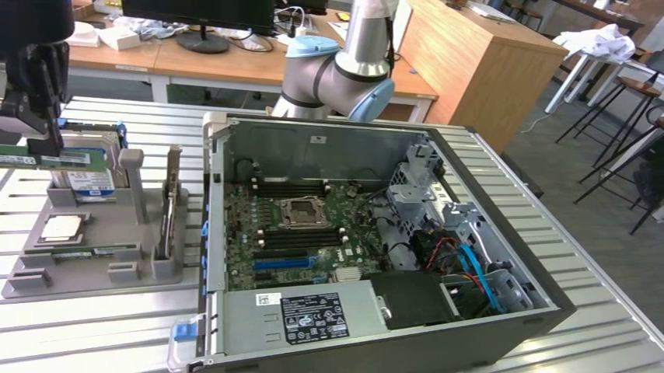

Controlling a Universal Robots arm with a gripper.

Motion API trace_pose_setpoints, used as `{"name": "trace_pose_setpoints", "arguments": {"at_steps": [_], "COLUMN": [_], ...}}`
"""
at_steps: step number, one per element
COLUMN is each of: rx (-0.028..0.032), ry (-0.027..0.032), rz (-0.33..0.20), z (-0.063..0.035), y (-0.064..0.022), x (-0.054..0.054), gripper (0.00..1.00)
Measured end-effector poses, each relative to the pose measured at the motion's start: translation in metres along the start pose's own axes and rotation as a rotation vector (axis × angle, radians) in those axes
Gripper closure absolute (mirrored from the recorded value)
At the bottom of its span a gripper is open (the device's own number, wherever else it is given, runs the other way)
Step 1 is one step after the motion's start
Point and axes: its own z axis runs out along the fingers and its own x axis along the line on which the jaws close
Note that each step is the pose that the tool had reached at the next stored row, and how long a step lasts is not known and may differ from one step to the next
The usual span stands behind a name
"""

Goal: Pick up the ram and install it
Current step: 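Pick up the ram and move it above insertion slot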

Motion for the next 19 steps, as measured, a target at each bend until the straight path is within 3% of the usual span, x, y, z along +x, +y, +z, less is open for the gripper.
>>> {"name": "trace_pose_setpoints", "arguments": {"at_steps": [7, 13, 19], "rx": [0.0009, 0.0011, 0.0010], "ry": [-0.0016, -0.0132, -0.0178], "rz": [-0.001, -0.003, -0.005], "z": [-0.0003, -0.0010, -0.0022], "y": [-0.0031, -0.0104, -0.0222], "x": [0.000, 0.000, 0.000], "gripper": [0.89, 0.89, 0.89]}}
